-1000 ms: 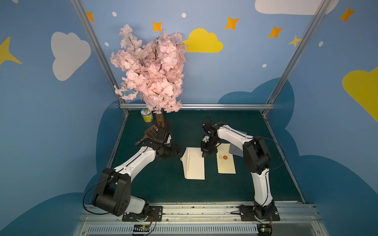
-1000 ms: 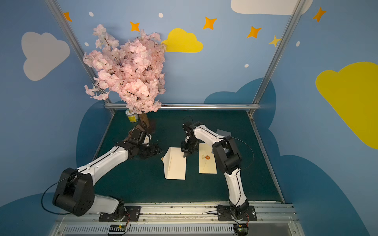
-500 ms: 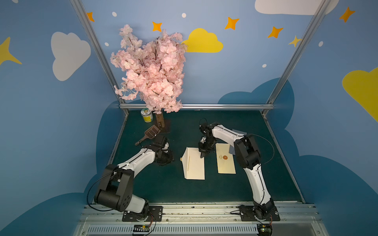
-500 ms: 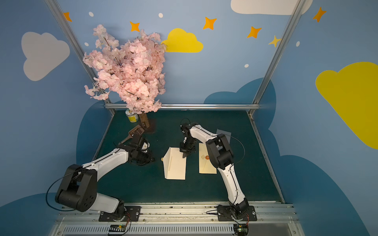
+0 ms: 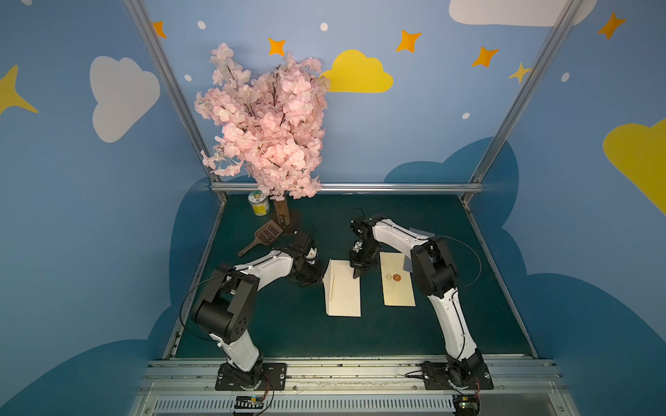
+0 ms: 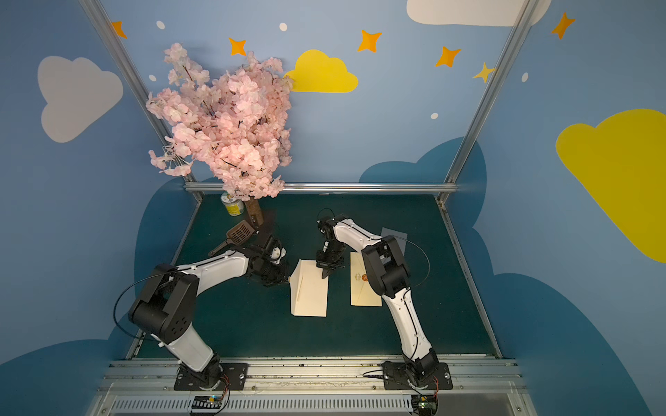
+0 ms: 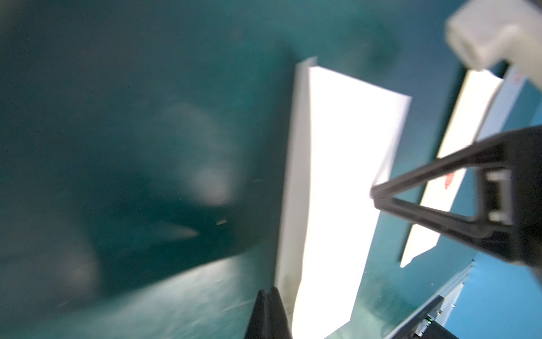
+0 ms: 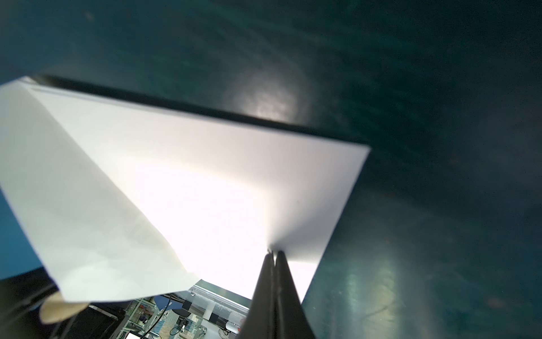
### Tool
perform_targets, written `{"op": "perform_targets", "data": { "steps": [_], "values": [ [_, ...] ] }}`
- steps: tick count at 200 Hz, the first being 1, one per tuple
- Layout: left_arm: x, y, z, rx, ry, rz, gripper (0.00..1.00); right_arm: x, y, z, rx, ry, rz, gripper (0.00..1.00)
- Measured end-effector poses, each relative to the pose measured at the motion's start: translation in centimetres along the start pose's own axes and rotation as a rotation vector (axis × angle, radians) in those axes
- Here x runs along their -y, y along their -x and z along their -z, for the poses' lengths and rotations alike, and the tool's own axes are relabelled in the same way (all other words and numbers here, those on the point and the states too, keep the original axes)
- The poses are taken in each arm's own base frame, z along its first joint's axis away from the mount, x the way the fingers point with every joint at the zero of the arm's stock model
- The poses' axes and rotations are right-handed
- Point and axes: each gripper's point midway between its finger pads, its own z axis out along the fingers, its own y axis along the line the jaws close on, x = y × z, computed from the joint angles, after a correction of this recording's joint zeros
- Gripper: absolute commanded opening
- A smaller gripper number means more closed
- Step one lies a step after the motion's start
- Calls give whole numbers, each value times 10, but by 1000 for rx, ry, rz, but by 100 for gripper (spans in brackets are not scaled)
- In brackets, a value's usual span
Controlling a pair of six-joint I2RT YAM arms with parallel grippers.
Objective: Fold the letter paper in half and place it into the envelope
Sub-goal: Fold the envelope flap on the envelope.
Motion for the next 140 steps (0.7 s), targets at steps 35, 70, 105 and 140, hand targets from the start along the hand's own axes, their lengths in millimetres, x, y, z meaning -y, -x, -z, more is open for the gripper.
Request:
{"op": "perform_targets", "data": {
  "steps": [35, 70, 105, 140],
  "values": [
    [23, -6, -10, -24, -40, -35, 3, -1, 0, 1, -6, 16, -3, 0],
    [28, -12, -22, -58, -47, -36, 3, -3, 0, 1, -8, 31, -4, 0],
    [27, -18, -36, -98, -42, -35, 3, -7, -2, -1, -22, 61, -3, 0],
    [30, -18, -49, -128, -34, -35, 3, -7, -16, -1, -36, 99, -2, 0]
  ]
}}
